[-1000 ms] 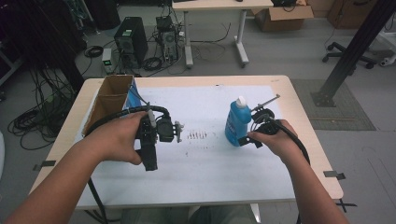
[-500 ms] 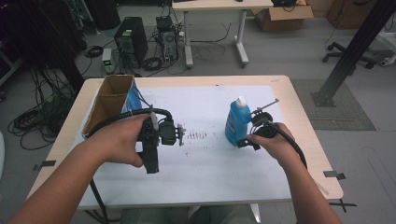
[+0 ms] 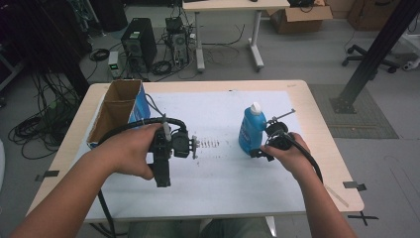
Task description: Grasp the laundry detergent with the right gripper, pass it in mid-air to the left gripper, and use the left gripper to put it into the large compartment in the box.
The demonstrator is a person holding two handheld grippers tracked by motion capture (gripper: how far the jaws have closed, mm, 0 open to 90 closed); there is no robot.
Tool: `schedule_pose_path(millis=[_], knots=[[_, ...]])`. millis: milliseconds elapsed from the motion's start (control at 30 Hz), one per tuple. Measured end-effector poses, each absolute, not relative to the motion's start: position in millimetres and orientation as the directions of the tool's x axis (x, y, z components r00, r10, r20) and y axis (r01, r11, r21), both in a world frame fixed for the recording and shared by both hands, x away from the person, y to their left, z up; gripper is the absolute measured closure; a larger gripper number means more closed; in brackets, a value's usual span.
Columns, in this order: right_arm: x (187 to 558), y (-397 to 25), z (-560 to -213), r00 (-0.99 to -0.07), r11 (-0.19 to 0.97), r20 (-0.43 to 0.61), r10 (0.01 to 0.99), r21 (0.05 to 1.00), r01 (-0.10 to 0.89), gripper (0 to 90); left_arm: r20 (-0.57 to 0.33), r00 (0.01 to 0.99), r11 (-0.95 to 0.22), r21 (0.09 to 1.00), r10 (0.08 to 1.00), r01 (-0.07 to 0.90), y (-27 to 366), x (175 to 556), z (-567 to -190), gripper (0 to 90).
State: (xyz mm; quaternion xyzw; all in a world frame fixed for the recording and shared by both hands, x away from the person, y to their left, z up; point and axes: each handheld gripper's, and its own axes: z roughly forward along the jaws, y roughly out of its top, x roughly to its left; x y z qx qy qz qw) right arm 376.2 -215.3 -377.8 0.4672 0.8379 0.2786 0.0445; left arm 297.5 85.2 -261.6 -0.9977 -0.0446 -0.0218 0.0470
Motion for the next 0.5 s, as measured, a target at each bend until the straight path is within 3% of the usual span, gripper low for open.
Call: schedule_pose_path(millis=[500], knots=[[376.5, -213.3, -387.3, -0.567, 0.364, 0.17, 0.806, 0.615, 0.7, 4.2, 0.052, 0.994, -0.99, -0.096, 0.099, 0.104, 90.5, 298.1, -264.8, 0.2]])
